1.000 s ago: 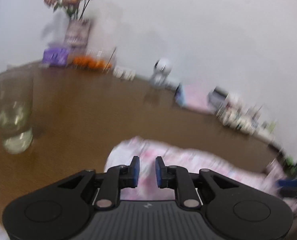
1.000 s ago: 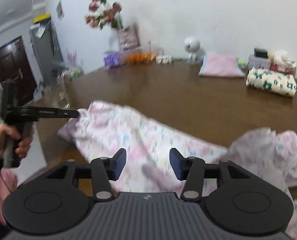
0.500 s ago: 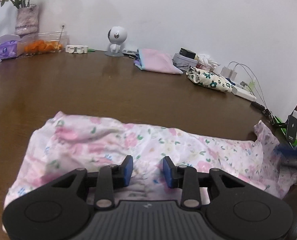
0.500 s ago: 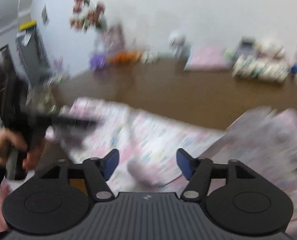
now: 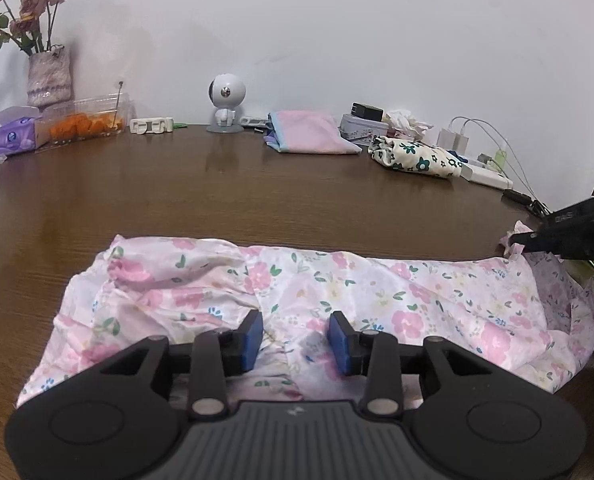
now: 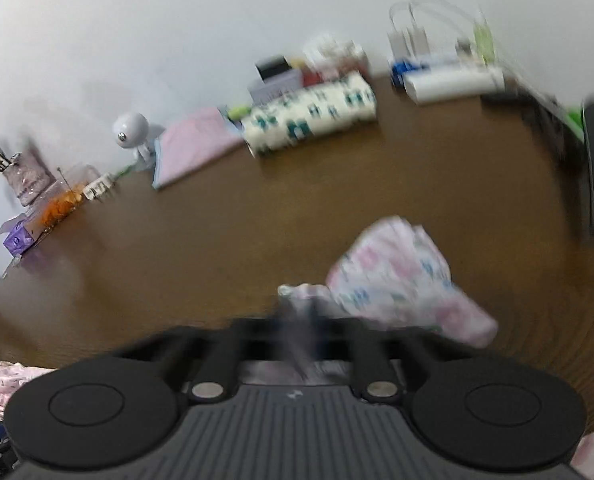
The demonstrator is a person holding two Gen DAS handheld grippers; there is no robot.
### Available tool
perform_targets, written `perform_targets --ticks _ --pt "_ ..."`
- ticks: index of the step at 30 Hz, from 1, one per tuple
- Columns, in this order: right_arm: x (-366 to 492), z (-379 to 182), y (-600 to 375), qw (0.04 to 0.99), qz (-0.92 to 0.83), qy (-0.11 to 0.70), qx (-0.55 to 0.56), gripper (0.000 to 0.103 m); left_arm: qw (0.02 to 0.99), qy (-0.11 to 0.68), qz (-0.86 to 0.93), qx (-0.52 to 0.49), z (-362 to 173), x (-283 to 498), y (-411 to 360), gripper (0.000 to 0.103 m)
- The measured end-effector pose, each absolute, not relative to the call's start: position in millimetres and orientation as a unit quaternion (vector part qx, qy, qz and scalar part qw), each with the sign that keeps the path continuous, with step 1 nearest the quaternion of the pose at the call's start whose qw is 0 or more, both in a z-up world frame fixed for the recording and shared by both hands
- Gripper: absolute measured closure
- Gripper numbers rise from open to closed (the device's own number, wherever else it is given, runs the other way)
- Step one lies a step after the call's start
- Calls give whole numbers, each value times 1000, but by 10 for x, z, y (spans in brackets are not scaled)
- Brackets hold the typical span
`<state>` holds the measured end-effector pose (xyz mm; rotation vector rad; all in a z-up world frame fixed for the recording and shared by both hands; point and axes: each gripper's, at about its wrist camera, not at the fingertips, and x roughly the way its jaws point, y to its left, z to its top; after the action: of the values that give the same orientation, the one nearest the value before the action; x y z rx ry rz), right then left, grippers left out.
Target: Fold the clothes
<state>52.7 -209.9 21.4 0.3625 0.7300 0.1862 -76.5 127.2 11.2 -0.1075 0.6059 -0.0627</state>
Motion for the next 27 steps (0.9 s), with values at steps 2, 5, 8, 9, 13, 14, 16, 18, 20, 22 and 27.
perform_targets --ticks 2,5,8,9,13,14,16,18,20,22,27 --pt "282 346 -2232 931 97 300 184 101 953 298 -30 -53 111 -765 1271 68" --pt "-233 565 -2464 949 112 231 180 101 953 298 -29 -52 109 -766 1270 68" --pt "-626 475 -2518 956 103 222 165 101 953 297 -28 -52 108 -766 1269 68" --pt "-717 403 -2502 959 86 225 148 102 953 297 -27 -51 107 -766 1269 68" --pt "-735 165 -2527 949 36 284 129 101 953 298 -28 -42 106 -779 1267 68" --pt "-737 194 -2561 948 38 283 138 99 953 298 -28 -40 104 -787 1266 68" --pt "-750 279 -2636 947 46 274 159 88 954 295 -25 -40 98 -806 1275 68" --pt "-609 470 -2626 954 58 256 142 54 955 294 -24 -36 94 -822 1278 68" --pt "-325 569 -2580 955 67 262 124 39 956 293 -23 -27 91 -840 1276 68" --pt "38 572 -2553 946 72 289 132 38 956 292 -21 -26 90 -863 1285 68" --pt "798 340 -2424 907 88 382 153 54 956 291 -12 -31 93 -922 1355 68"
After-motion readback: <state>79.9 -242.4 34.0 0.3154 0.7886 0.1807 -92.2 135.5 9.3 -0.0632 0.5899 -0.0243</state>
